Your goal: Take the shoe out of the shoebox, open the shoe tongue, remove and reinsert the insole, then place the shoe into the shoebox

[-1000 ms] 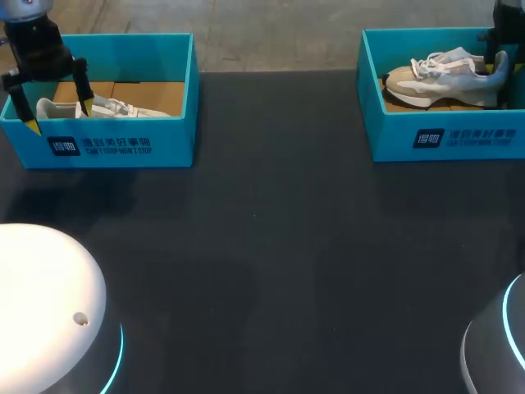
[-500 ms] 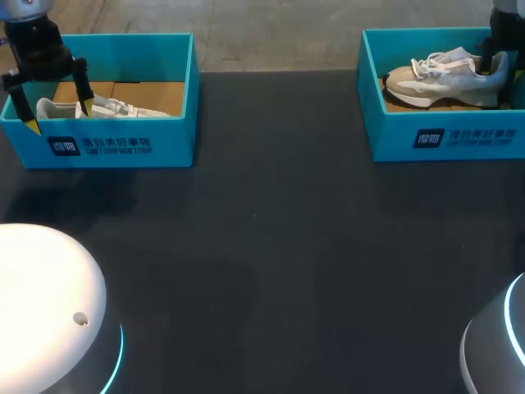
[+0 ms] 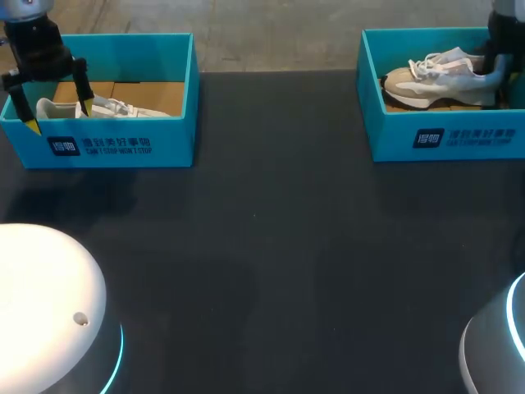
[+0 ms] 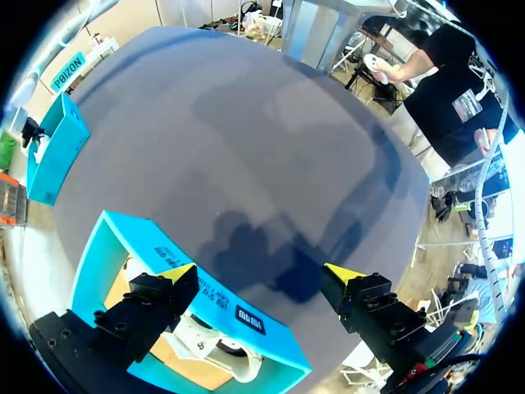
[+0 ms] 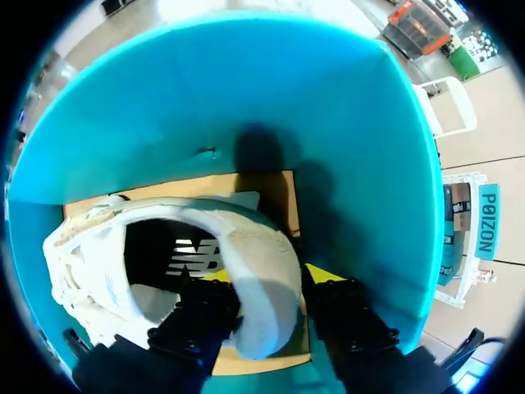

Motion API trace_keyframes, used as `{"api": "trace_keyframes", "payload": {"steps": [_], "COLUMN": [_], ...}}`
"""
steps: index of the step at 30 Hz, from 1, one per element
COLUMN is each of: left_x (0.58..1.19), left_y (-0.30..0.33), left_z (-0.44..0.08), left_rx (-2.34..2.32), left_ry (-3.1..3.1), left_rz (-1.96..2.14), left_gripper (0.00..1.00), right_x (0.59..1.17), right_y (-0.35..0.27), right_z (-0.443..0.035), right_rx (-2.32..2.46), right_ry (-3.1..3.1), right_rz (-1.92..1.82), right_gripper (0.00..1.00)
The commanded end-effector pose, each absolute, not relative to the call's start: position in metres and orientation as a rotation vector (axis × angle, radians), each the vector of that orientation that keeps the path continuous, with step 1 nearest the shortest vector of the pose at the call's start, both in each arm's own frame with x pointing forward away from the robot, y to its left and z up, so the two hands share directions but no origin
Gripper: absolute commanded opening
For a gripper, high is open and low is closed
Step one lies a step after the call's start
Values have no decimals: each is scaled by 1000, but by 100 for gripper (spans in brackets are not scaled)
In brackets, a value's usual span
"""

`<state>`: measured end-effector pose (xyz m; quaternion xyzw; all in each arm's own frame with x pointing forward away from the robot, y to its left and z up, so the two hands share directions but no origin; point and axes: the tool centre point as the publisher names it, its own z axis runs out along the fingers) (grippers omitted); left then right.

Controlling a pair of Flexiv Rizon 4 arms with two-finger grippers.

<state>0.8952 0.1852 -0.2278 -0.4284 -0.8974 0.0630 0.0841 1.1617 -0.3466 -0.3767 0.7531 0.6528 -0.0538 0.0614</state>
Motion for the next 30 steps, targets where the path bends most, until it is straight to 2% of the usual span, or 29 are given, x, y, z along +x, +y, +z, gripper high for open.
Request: {"api": "trace_keyframes", "payload": {"steps": [1,3,4,21,30], "left_x": [894,894,894,894,894], "left_y": [186,186,186,186,186], "left_z": [-228,-228,-228,-228,-228], "left_rx": [-1280,-1280,-1280,-1280,-1280], "left_ry": [-2680,-2680,-2680,-2680,-2680], "left_rz": [187,187,187,187,187], "left_gripper": [100,100,100,100,100], "right_x": [1173,1173,1173,1150,1144], "right_y": [-344,-343,-343,-342,-346], "right_z": [-381,-380,-379,-352,-313], "right_rx": [2298,2298,2298,2360,2354], "right_ry": [1993,1994,1995,1933,1909], "right_rz": [-209,-214,-217,-148,-99], "right_gripper": [32,15,0,0,0]}}
